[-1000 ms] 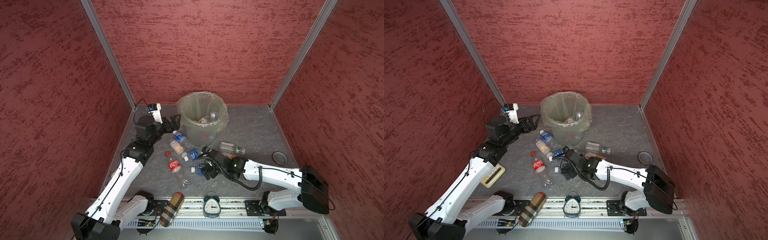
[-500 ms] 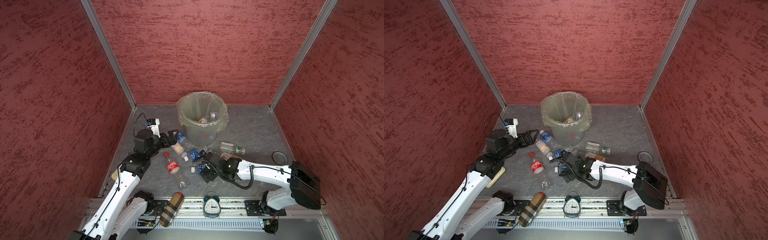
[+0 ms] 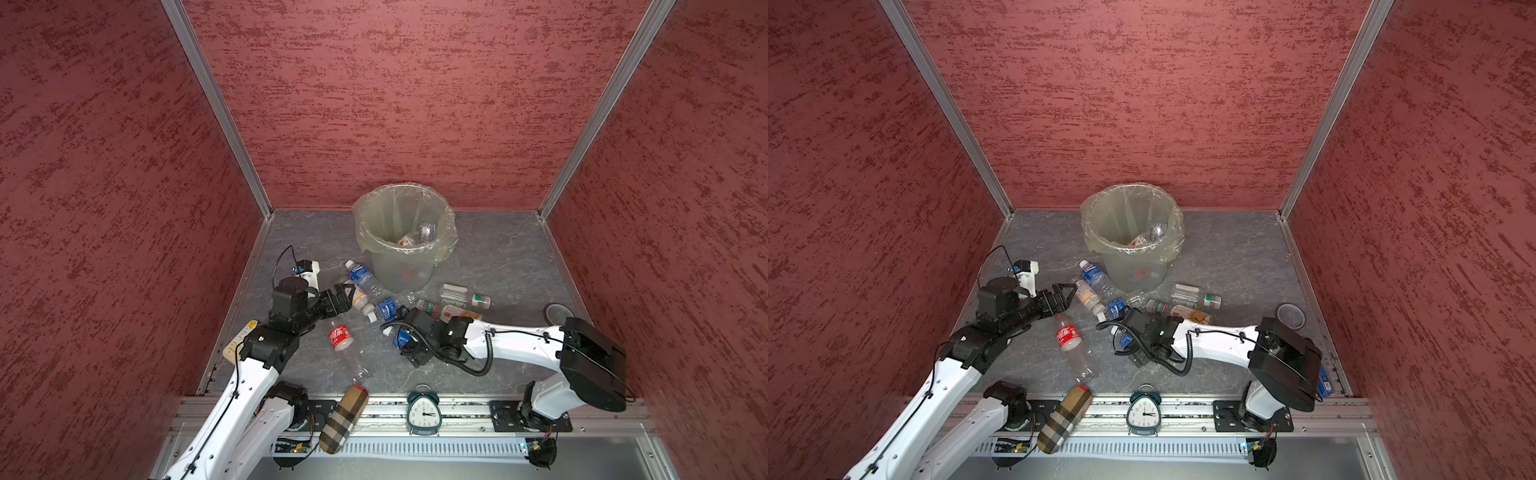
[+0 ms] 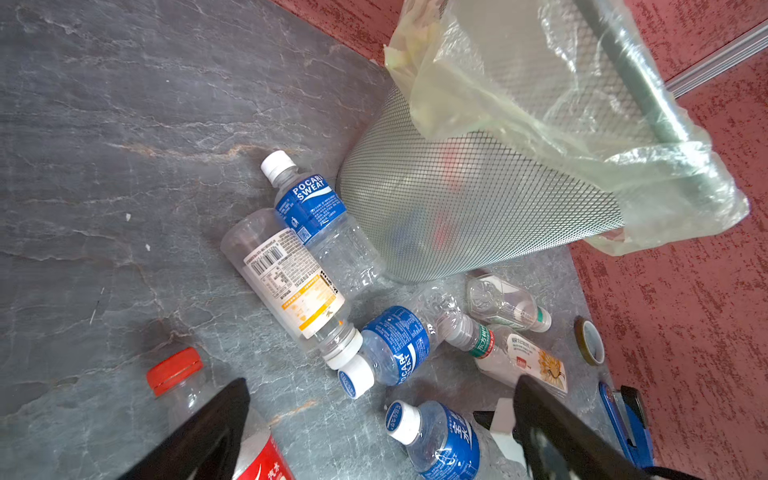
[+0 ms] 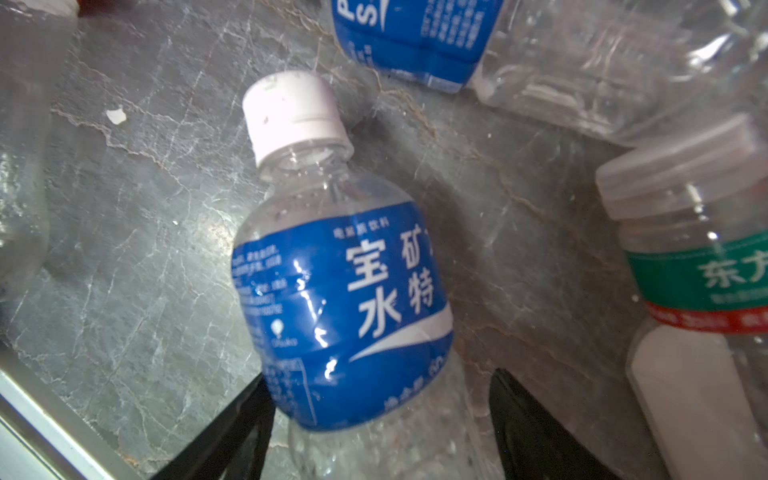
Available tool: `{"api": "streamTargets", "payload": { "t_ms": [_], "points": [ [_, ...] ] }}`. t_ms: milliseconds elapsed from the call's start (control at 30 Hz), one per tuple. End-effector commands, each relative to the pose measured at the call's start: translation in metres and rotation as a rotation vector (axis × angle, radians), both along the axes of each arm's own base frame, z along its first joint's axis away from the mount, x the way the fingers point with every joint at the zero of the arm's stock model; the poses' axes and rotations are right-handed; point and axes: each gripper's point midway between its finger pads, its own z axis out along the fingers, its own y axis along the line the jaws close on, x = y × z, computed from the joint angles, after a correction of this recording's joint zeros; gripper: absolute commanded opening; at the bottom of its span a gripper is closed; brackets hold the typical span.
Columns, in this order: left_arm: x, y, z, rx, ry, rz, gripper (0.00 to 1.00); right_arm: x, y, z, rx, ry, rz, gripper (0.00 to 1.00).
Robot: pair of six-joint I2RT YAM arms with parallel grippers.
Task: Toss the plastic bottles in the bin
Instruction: 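Close the right gripper on the blue-labelled bottle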
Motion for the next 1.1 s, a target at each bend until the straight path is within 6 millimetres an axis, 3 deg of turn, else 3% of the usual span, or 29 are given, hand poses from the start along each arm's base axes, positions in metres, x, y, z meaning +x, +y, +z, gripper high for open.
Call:
{"api": "streamTargets", "payload": {
  "t_ms": [0,133,500,900,1067],
  "points": [
    [-0.006,0.005,-0.011,0.002,0.045,0.022,0.99,0.000,0.010,0.004,0.010,0.009,0.017,0.82],
    [-0.011,0.005,-0.019,-0.005,0.073,0.024,0.99,-0.001,0.011,0.001,0.005,0.012,0.020,0.79],
    [-0.022,0.009,-0.031,-0.012,0.116,0.047,0.99,-0.001,0.009,0.007,0.004,-0.012,0.020,0.57],
    [-0.032,0.015,-0.036,-0.012,0.145,0.077,0.99,0.003,-0.004,0.055,0.088,-0.188,-0.046,0.37],
    [-0.038,0.013,-0.040,-0.015,0.159,0.078,0.99,0.002,-0.012,0.078,0.151,-0.262,-0.109,0.36]
  ]
}}
